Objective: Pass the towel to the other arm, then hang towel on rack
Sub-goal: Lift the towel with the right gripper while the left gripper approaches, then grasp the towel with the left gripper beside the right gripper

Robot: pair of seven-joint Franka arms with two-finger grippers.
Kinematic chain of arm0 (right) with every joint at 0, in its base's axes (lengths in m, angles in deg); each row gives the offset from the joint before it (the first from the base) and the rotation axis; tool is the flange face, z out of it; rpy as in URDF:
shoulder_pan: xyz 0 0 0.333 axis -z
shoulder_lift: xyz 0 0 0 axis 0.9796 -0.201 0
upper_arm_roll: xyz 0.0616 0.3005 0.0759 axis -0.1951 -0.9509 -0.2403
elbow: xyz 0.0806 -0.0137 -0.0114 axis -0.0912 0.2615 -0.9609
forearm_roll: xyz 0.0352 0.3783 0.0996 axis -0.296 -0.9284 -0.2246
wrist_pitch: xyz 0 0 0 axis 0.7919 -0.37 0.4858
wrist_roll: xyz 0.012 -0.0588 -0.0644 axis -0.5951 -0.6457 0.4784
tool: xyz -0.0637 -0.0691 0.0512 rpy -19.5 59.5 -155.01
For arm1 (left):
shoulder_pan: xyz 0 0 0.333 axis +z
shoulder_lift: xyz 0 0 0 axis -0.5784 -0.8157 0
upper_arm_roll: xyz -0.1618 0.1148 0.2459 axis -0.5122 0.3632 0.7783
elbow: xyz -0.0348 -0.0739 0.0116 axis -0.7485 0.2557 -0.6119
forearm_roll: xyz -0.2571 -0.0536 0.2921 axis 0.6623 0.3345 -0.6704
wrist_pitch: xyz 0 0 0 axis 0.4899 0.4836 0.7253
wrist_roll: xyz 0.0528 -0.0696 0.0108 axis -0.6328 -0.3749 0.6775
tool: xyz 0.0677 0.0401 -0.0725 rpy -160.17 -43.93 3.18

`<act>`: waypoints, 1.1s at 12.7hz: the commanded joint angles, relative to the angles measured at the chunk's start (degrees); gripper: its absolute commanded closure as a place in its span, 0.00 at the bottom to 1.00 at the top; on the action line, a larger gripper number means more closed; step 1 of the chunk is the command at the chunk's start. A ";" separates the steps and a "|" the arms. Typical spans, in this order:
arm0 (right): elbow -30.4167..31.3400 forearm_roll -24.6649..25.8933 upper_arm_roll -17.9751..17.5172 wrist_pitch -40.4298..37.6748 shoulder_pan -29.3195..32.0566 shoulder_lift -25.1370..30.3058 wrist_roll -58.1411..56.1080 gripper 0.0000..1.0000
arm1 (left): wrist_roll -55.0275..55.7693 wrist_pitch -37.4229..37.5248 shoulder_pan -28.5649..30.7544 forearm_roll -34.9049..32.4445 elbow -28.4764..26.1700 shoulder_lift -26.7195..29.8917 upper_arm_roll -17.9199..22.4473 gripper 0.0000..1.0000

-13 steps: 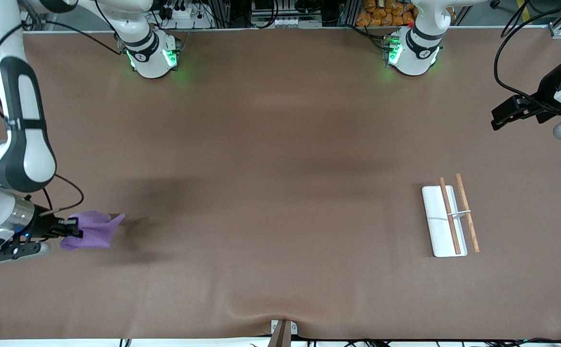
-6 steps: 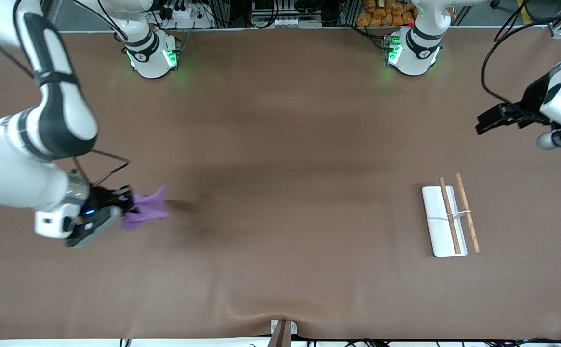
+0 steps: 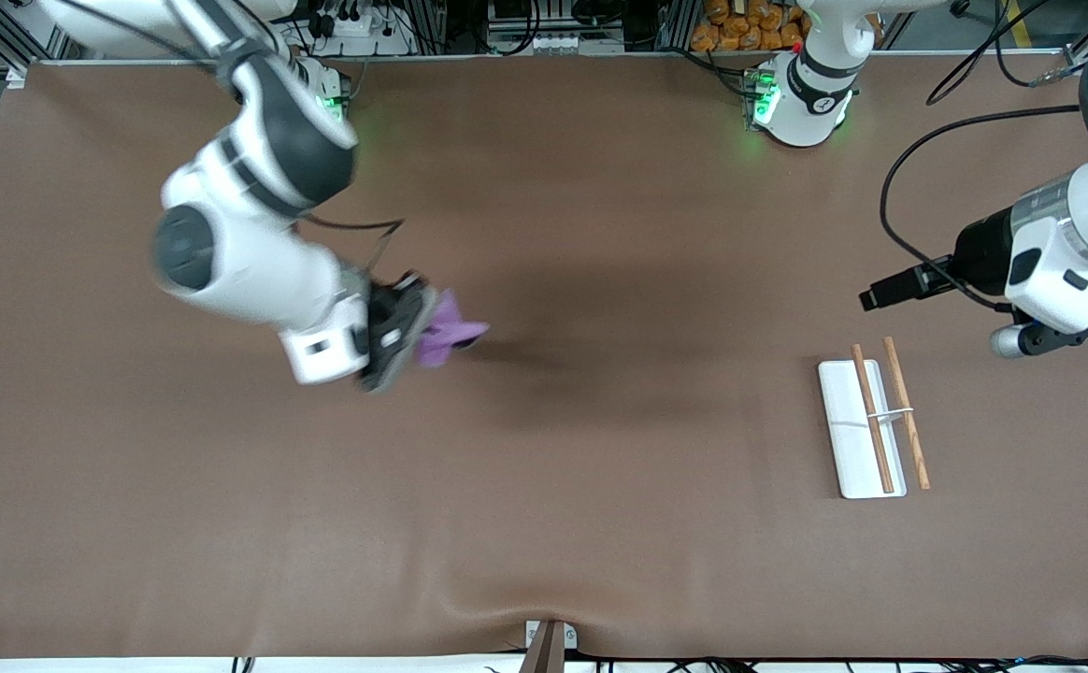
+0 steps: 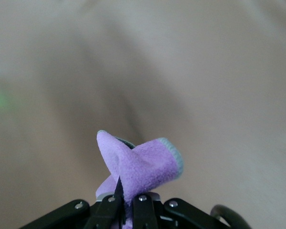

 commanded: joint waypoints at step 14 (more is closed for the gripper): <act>-0.23 0.03 0.23 13.65 -19.95 -0.61 15.76 1.00 | 28.64 4.62 -7.03 7.83 -9.66 -2.59 -2.78 0.00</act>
